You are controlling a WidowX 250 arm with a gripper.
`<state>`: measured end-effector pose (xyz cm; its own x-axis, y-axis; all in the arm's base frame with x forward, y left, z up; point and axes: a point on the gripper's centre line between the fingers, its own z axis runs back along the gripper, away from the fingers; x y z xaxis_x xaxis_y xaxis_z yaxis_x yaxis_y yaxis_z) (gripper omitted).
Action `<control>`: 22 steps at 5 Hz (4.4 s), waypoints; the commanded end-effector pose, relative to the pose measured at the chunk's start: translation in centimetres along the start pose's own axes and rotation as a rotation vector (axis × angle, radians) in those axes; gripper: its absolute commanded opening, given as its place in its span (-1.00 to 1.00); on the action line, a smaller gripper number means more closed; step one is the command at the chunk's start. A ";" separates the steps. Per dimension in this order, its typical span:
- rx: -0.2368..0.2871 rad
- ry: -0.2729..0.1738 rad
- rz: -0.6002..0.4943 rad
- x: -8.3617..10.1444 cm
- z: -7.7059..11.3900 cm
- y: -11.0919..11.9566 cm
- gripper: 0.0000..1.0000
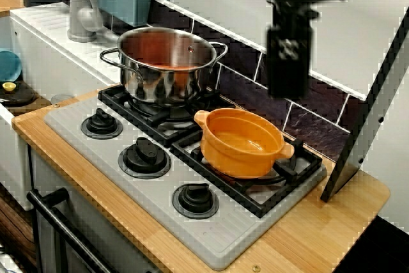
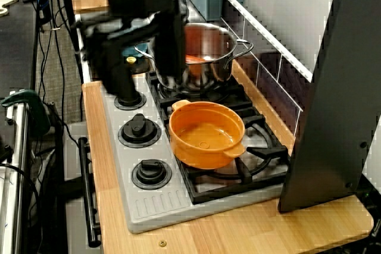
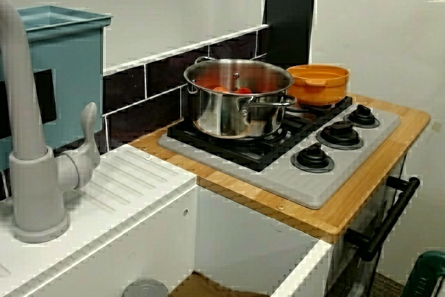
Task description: Lift pot from stove
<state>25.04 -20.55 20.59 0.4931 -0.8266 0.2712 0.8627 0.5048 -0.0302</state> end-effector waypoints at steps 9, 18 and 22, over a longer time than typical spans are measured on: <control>0.215 -0.067 -0.330 -1.1 -2.8 3.6 1.00; 0.237 0.103 -0.181 -4.6 -8.9 7.4 1.00; 0.200 0.139 -0.173 -5.4 -10.8 6.5 1.00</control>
<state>28.59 -14.86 7.80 0.3704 -0.9230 0.1044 0.9053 0.3839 0.1819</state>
